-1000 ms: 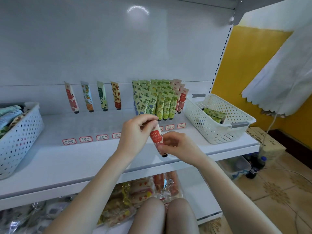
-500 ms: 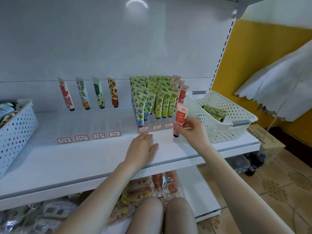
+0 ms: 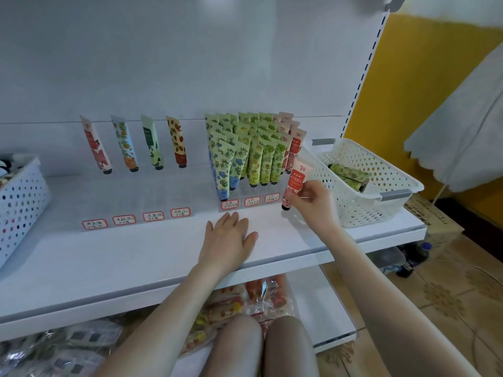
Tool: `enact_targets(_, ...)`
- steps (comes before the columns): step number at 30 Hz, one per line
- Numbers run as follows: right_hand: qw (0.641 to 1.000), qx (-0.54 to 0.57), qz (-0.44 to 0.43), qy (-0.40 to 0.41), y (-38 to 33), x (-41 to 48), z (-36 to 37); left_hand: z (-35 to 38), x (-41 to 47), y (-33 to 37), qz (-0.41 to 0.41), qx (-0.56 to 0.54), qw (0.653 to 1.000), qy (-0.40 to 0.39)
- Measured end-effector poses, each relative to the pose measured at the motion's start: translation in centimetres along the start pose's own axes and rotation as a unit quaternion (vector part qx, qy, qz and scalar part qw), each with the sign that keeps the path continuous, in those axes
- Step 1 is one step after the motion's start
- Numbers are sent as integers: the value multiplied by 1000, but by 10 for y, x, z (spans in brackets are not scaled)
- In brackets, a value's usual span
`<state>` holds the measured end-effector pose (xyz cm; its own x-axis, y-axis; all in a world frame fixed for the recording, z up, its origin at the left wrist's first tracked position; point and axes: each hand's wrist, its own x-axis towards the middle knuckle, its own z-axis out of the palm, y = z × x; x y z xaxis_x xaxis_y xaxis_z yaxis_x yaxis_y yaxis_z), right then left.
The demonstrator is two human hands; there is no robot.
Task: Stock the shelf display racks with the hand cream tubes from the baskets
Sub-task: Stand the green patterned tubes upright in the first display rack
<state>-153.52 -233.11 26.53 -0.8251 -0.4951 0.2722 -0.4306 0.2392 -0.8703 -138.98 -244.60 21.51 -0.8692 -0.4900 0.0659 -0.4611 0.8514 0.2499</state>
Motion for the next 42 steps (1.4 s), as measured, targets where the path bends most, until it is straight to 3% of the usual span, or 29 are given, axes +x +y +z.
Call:
enact_targets(14, 999, 32, -20, 5, 2, 7, 5, -2, -2, 1, 0, -11, 1000, 5)
enact_targets(21, 997, 40, -17, 68, 4, 16, -4, -4, -3, 2, -3, -17, 1000, 6)
enact_targets(33, 993, -33, -39, 104, -7, 52, 2, 0, -2, 1, -2, -13, 1000, 2)
enact_targets(42, 996, -40, -51, 64, -4, 71, 16, 0, -1, 1, -4, -7, 1000, 3)
